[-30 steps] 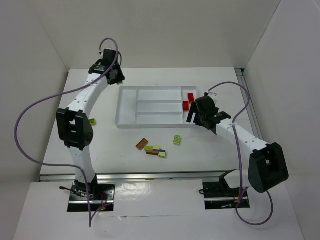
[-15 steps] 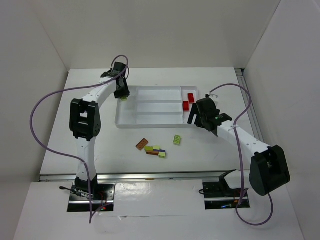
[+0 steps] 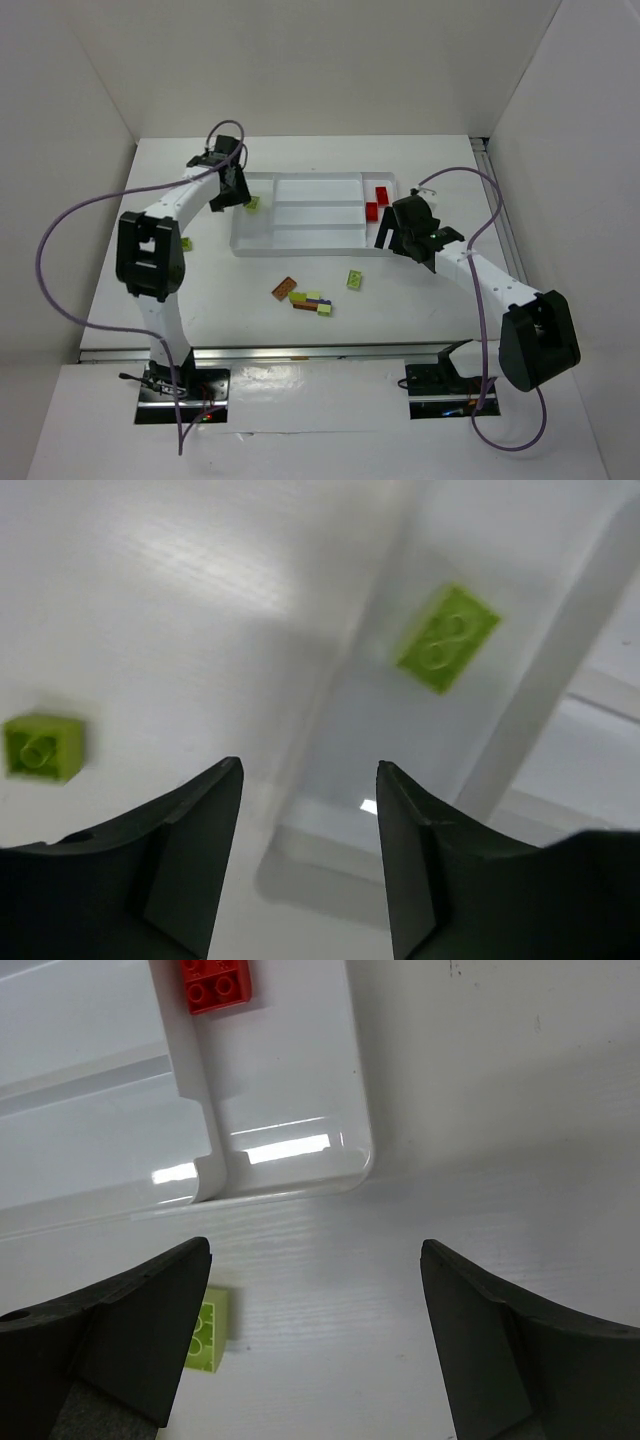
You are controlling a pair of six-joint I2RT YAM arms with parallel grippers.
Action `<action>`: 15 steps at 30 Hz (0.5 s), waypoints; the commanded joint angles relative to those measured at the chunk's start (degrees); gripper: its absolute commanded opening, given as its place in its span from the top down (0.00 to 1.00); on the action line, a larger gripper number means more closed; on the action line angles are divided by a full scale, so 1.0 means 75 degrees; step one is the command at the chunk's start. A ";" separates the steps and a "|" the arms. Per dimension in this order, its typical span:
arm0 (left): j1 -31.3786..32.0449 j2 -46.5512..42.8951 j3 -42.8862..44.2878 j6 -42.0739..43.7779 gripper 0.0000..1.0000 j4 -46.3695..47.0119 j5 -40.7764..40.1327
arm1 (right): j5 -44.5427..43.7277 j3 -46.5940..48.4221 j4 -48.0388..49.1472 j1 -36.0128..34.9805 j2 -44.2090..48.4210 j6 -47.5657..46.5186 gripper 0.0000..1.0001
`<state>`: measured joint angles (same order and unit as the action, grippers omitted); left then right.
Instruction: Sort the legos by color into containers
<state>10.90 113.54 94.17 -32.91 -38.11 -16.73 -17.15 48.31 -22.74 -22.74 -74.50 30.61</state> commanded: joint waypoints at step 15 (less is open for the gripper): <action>-0.3023 -0.1604 -0.3158 -0.2317 0.07 -0.0110 0.0145 | 0.0224 0.0179 0.0454 -0.0132 -0.0427 -0.0296 0.07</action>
<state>-11.55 100.31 69.43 -48.56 -37.82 -16.21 -15.16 48.31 -21.15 -23.27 -78.35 29.06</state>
